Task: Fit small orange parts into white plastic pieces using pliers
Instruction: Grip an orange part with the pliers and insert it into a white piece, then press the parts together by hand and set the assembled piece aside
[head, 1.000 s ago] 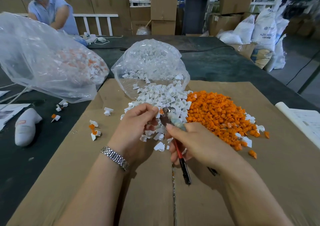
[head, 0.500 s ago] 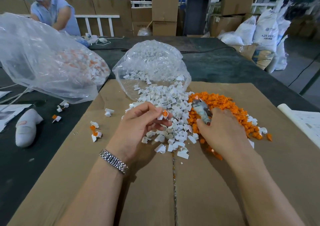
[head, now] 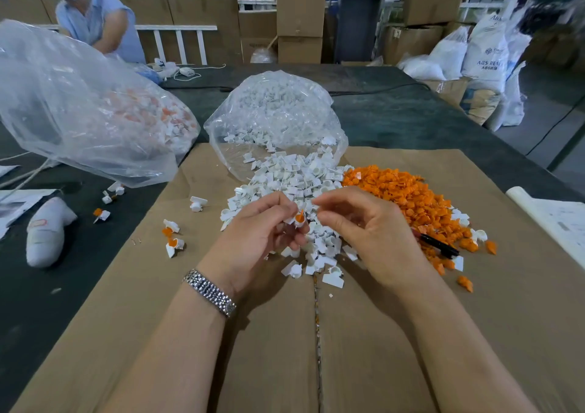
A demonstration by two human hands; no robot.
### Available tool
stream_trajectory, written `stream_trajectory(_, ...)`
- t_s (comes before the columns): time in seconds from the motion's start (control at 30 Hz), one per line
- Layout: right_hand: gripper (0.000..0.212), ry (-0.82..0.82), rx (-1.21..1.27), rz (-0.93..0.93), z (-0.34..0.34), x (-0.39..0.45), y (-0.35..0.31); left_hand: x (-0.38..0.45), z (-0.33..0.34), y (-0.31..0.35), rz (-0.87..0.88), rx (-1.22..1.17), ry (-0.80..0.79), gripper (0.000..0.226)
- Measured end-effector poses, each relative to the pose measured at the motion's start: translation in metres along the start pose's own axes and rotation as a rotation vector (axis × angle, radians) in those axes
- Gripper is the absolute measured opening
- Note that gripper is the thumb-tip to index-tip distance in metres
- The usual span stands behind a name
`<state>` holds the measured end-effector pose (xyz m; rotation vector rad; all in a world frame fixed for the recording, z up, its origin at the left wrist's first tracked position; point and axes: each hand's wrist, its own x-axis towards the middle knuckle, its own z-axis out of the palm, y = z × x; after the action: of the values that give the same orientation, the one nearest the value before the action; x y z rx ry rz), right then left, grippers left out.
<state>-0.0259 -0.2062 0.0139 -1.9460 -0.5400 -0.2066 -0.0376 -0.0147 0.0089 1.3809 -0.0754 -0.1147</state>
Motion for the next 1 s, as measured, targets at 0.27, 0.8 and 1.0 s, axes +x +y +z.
stream_trajectory(0.27, 0.015, -0.107, 0.026, -0.094, 0.003, -0.002, 0.003, 0.000, 0.003, -0.004, -0.058, 0.083, -0.049, 0.031)
stream_trajectory(0.8, 0.004, -0.164, -0.371, -0.304, 0.013, -0.005, -0.004, 0.001, 0.002, -0.012, 0.036, 0.361, 0.001, 0.023)
stream_trajectory(1.0, 0.008, -0.208, -0.325, -0.374, 0.009, -0.008, -0.004, -0.002, 0.003, -0.010, -0.062, 0.207, -0.028, 0.021)
